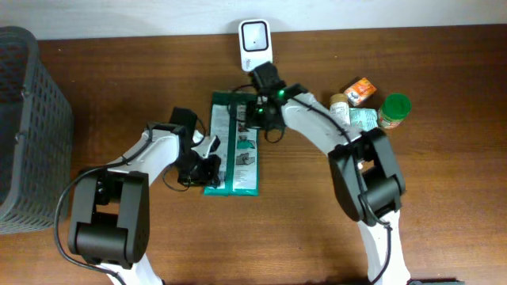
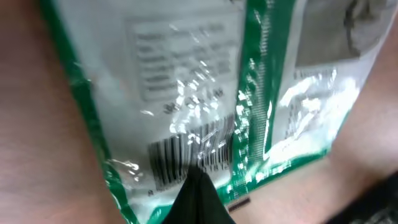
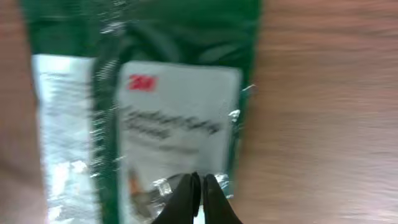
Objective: Scan the item barcode
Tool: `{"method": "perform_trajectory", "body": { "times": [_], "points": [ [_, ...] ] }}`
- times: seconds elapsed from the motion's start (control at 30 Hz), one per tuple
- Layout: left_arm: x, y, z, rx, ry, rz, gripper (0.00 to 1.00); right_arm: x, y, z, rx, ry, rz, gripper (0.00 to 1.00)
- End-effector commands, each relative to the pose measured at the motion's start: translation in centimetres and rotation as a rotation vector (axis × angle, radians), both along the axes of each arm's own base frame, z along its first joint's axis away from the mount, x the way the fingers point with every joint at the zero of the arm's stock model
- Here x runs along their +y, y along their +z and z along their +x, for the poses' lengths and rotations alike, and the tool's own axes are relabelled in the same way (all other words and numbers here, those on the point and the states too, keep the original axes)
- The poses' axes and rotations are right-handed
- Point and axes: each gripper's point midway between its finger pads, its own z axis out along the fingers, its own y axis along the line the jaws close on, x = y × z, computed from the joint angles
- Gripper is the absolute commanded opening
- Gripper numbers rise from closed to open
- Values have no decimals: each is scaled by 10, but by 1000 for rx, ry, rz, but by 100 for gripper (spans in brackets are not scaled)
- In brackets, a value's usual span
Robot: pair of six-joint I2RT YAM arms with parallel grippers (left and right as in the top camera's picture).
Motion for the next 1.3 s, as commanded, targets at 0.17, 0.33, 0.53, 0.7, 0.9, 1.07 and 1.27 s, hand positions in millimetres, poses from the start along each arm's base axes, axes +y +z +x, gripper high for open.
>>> {"method": "perform_trajectory", "body": {
  "times": [0.17,0.33,0.53,0.7,0.9,1.07,1.27],
  "points": [
    [-44,8,-17,27,-99,-148,0,41,18,-5,-66,181,112,13],
    [-41,25,21,-132,-177,-145,0,-19,80,28,-141,65,154,25],
    [-58,51,88,-465,-285,-164,0,-123,80,22,24,-128,111,35],
    [-102,54,141,-764,-354,-148,5,-155,71,9,101,-164,78,45],
    [-111,31,161,-877,-416,30,6,-163,67,4,123,-181,29,45],
    [-83,-15,166,-810,-393,201,1,-163,67,3,125,-181,28,44],
    [-11,-21,179,-736,-151,499,0,-152,66,-2,138,-156,35,45]
  ]
}}
